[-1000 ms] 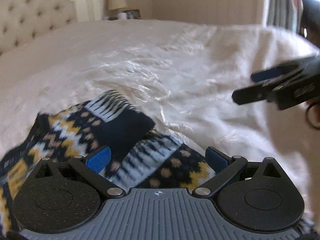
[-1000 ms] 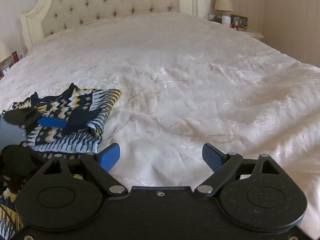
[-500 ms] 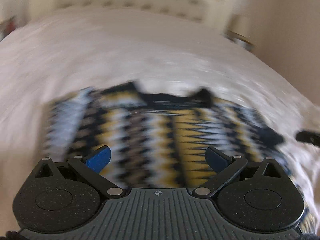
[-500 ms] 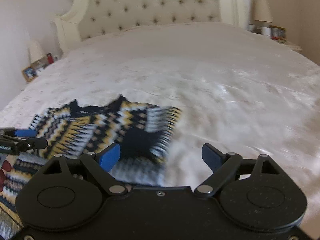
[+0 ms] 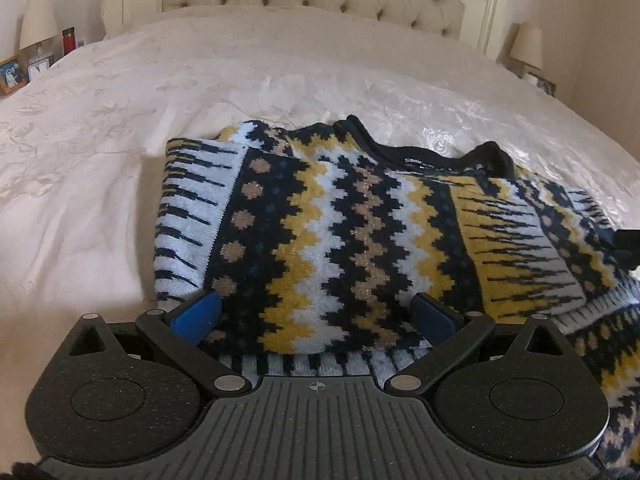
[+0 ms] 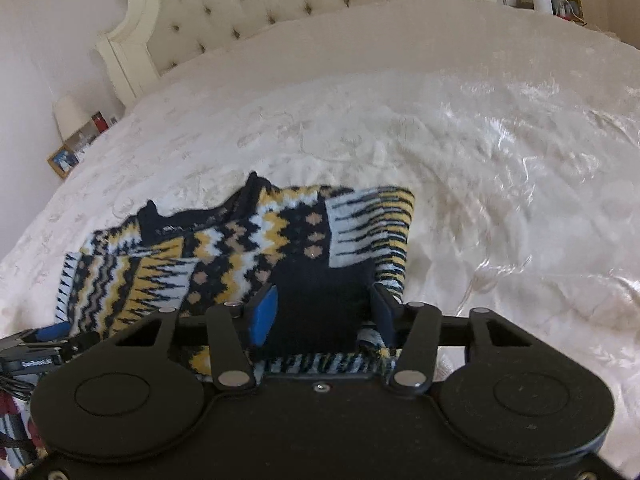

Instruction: Fold small clothes

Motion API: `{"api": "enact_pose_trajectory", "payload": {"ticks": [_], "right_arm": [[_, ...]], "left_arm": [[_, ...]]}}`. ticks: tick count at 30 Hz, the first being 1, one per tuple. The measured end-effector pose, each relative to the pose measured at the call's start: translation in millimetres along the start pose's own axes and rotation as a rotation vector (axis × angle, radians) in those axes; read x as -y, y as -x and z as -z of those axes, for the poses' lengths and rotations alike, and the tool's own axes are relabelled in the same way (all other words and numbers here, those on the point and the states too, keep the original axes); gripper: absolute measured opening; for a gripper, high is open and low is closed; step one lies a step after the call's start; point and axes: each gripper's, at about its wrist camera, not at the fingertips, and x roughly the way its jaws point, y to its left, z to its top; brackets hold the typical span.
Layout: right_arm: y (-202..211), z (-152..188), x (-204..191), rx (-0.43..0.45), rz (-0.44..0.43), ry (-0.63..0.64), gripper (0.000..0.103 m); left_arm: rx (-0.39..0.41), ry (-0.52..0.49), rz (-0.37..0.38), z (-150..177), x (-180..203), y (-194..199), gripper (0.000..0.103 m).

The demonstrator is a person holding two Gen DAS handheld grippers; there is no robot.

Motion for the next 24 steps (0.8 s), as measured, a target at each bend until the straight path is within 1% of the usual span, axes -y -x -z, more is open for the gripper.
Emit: {"api": "enact_pose_trajectory", "payload": {"ticks": [4,7,8,9,10,12,16,18,20,22,24], "right_arm": [[-7,2,4,-0.011,0.011,-0.04,0.056],[-11,3,-2,-0.012,0.035,-0.028,0.053],[-11,3,-4,-0.01,0.044,-0.018,0.047],[-12,3,-6,-0.009,0.046,-0.01,0.034],[-14,3,-8,-0.011,0.044,-0.007,0.028],[-15,3,-13,-0.016,0.051,0.013,0.022],[-10,1,-27,0.005,0.05,0.066,0.02],[-1,-3,-33,0.04,0.049,0.099,0.019],[11,-9,-36,0.087,0.052,0.122,0.019],[21,-16,-36,0.131,0.056,0.138,0.019],[21,-20,-34,0.143,0.072,0.157,0.019]], "left_arm": [[0.001,-0.005,-0.003,3,-2,-1,0.102],[0.002,-0.01,-0.008,5,0,0,0.102],[0.001,-0.013,-0.011,6,0,0,0.102],[0.0,-0.016,-0.013,5,1,0,0.102],[-0.003,-0.019,-0.017,5,1,0,0.102],[-0.009,-0.024,-0.019,4,1,-2,0.102],[-0.026,-0.031,-0.014,-2,0,0,0.102],[-0.039,-0.033,-0.007,-13,1,7,0.102],[0.003,-0.015,0.006,-22,-1,20,0.102],[0.039,0.003,-0.009,-31,-4,28,0.102],[0.032,0.02,-0.025,-36,-9,25,0.102]]}}
